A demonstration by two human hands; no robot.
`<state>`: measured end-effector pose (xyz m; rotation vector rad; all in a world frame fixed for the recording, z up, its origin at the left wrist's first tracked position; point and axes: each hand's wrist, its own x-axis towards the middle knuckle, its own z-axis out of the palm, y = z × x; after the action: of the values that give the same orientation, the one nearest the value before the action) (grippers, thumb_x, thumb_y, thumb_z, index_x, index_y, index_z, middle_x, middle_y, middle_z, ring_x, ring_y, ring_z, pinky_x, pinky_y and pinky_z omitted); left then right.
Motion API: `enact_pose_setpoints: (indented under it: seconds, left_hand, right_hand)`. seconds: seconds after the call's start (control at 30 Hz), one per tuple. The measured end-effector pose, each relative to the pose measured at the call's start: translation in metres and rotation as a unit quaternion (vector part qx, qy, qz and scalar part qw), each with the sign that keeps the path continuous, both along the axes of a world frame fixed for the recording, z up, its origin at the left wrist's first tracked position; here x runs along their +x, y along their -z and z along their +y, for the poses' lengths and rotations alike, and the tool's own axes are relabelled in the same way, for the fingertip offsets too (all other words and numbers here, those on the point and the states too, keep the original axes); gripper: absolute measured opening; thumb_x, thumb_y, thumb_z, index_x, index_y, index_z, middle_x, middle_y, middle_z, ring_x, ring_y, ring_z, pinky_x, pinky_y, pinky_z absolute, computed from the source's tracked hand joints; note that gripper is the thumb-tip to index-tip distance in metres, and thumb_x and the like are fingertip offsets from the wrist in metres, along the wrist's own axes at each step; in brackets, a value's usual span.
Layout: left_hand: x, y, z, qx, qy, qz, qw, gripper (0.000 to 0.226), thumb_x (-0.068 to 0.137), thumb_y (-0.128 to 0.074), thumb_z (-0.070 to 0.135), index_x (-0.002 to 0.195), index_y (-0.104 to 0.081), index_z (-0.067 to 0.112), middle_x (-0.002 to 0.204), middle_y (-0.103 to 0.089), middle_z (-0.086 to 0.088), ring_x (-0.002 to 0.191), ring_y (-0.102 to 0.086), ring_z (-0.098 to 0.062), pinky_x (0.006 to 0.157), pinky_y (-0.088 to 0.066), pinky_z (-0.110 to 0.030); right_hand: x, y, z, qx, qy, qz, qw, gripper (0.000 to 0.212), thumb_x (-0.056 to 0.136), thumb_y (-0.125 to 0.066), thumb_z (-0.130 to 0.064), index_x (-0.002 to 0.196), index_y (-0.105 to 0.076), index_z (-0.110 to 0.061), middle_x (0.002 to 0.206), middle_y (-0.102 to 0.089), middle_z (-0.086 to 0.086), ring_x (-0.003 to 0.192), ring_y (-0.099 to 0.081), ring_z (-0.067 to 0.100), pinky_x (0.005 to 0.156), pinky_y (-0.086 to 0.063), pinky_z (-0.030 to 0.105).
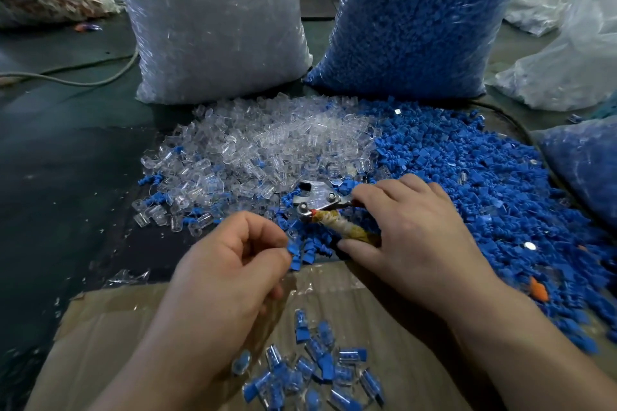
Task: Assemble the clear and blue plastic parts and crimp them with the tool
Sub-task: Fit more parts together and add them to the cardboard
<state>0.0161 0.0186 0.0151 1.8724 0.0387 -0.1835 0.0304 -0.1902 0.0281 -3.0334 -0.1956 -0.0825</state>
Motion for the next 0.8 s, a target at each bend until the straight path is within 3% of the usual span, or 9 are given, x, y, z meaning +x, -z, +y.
enact_pose_setpoints:
  seconds: [0.13, 0.23, 0.33, 0.37, 0.5, 0.57, 0.67, 0.73, 0.8]
  left_hand:
    - [0.000, 0.005, -0.002, 0.016, -0.009, -0.030, 0.999, 0.022, 0.086, -0.070, 0.024, 0.087, -0.067, 0.046, 0.061, -0.070, 0.000, 0.042, -0.057, -0.007, 0.042, -0.048, -0.016]
    - [-0.003, 0.009, -0.004, 0.016, -0.016, -0.045, 0.999, 0.015, 0.086, -0.070, 0.029, 0.090, -0.068, 0.043, 0.067, -0.072, 0.002, 0.055, -0.067, -0.016, 0.051, -0.059, -0.035]
    - [-0.005, 0.012, -0.004, 0.048, -0.037, -0.095, 0.994, 0.012, 0.080, -0.068, 0.038, 0.092, -0.068, 0.042, 0.068, -0.071, 0.008, 0.060, -0.068, -0.019, 0.057, -0.060, -0.049]
    - [-0.006, 0.011, -0.005, 0.060, -0.040, -0.115, 0.991, 0.013, 0.080, -0.068, 0.040, 0.092, -0.067, 0.043, 0.068, -0.071, 0.011, 0.059, -0.067, -0.015, 0.057, -0.060, -0.046]
    - [-0.009, 0.005, -0.005, 0.089, -0.026, -0.179, 0.979, 0.010, 0.083, -0.069, 0.039, 0.088, -0.066, 0.047, 0.069, -0.069, 0.020, 0.058, -0.063, 0.000, 0.049, -0.046, -0.010]
    - [-0.010, 0.002, -0.006, 0.063, -0.019, -0.179, 0.982, 0.001, 0.089, -0.067, 0.045, 0.089, -0.068, 0.046, 0.070, -0.070, 0.016, 0.057, -0.064, -0.001, 0.050, -0.048, -0.011]
    - [-0.011, -0.004, -0.002, 0.001, -0.015, -0.133, 0.991, 0.027, 0.087, -0.060, 0.064, 0.089, -0.069, 0.038, 0.067, -0.070, 0.006, 0.053, -0.065, -0.005, 0.048, -0.052, -0.018]
    - [-0.009, -0.005, 0.001, 0.022, 0.016, -0.109, 0.994, 0.044, 0.079, -0.048, 0.069, 0.085, -0.067, 0.030, 0.064, -0.065, -0.002, 0.051, -0.060, -0.008, 0.046, -0.050, -0.020]
    - [-0.007, -0.004, 0.004, 0.033, 0.054, -0.097, 0.993, 0.057, 0.087, -0.042, 0.076, 0.082, -0.064, 0.024, 0.064, -0.060, -0.006, 0.053, -0.055, -0.017, 0.048, -0.046, -0.028]
  right_hand:
    - [-0.005, -0.004, 0.005, 0.029, -0.011, -0.033, 0.999, 0.063, 0.081, -0.041, -0.071, 0.133, -0.046, -0.034, 0.125, -0.054, -0.010, 0.117, -0.041, 0.016, 0.104, -0.029, 0.041]
    - [-0.018, -0.009, 0.021, 0.091, -0.078, -0.108, 0.987, 0.043, 0.087, -0.043, -0.058, 0.112, -0.061, -0.028, 0.105, -0.064, -0.009, 0.098, -0.057, 0.016, 0.091, -0.044, 0.041]
    - [-0.023, -0.010, 0.031, 0.079, -0.138, -0.122, 0.980, 0.028, 0.094, -0.044, -0.040, 0.093, -0.066, -0.022, 0.087, -0.065, -0.003, 0.082, -0.059, 0.022, 0.077, -0.041, 0.040]
    - [-0.025, -0.010, 0.032, 0.072, -0.141, -0.110, 0.981, 0.028, 0.094, -0.043, -0.039, 0.091, -0.065, -0.022, 0.086, -0.064, -0.003, 0.081, -0.058, 0.023, 0.077, -0.039, 0.039]
    - [-0.030, -0.011, 0.037, 0.079, -0.138, -0.102, 0.982, 0.028, 0.097, -0.042, -0.037, 0.087, -0.062, -0.021, 0.082, -0.060, -0.002, 0.076, -0.056, 0.023, 0.074, -0.040, 0.041]
    - [-0.030, -0.009, 0.037, 0.100, -0.139, -0.117, 0.978, 0.027, 0.097, -0.042, -0.033, 0.086, -0.063, -0.019, 0.080, -0.060, -0.002, 0.073, -0.056, 0.023, 0.072, -0.041, 0.041]
    - [-0.029, -0.010, 0.034, 0.126, -0.149, -0.128, 0.972, 0.028, 0.096, -0.041, -0.030, 0.089, -0.064, -0.016, 0.083, -0.061, -0.001, 0.074, -0.057, 0.023, 0.070, -0.042, 0.041]
    - [-0.030, -0.012, 0.037, 0.130, -0.175, -0.133, 0.967, 0.029, 0.097, -0.041, -0.030, 0.091, -0.065, -0.015, 0.086, -0.062, 0.000, 0.077, -0.057, 0.023, 0.071, -0.042, 0.041]
    - [-0.032, -0.010, 0.039, 0.137, -0.197, -0.128, 0.962, 0.028, 0.097, -0.041, -0.030, 0.089, -0.064, -0.015, 0.084, -0.060, 0.000, 0.077, -0.054, 0.021, 0.070, -0.042, 0.039]
